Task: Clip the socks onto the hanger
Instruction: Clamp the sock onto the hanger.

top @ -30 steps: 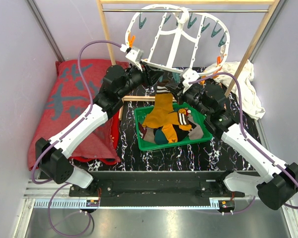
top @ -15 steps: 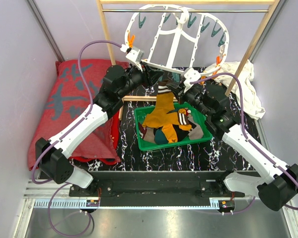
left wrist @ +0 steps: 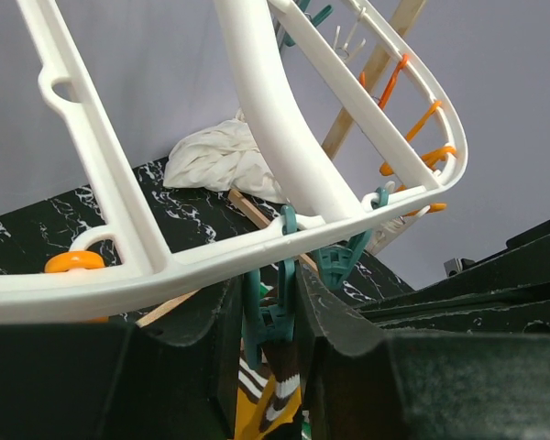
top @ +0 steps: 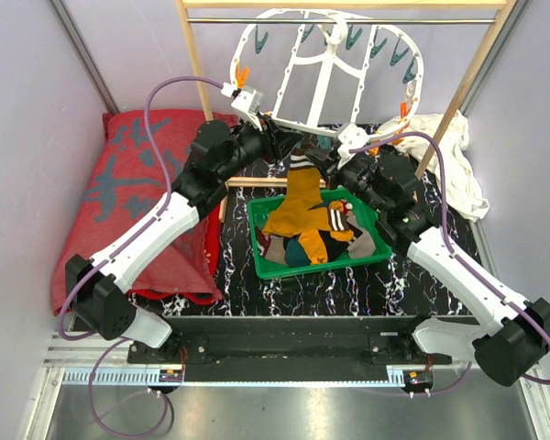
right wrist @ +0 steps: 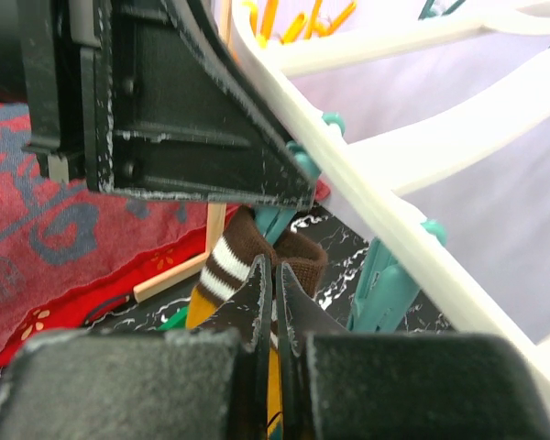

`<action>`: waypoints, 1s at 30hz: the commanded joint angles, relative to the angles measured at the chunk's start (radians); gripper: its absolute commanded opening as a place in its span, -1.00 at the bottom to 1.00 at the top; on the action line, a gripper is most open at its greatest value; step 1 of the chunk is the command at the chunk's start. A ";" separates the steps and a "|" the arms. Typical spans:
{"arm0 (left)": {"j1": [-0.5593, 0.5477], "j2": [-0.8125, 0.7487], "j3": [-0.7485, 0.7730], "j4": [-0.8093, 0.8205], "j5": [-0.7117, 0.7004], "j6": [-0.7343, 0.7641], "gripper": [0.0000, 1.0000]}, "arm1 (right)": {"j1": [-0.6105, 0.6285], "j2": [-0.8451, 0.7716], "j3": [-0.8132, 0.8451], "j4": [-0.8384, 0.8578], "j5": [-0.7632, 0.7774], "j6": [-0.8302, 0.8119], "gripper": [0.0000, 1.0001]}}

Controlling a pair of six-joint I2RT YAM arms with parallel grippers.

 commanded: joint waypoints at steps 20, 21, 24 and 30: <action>-0.001 -0.050 0.051 -0.073 0.001 -0.050 0.40 | 0.007 0.013 0.048 0.115 0.037 0.018 -1.00; -0.001 -0.051 0.051 -0.073 0.001 -0.050 0.43 | 0.007 0.013 0.049 0.115 0.038 0.018 -1.00; -0.001 -0.050 0.052 -0.073 0.001 -0.050 0.48 | 0.007 0.014 0.051 0.110 0.040 0.026 -0.89; 0.003 -0.054 0.054 -0.082 -0.016 -0.038 0.50 | 0.007 -0.013 0.025 0.085 0.063 0.044 -0.42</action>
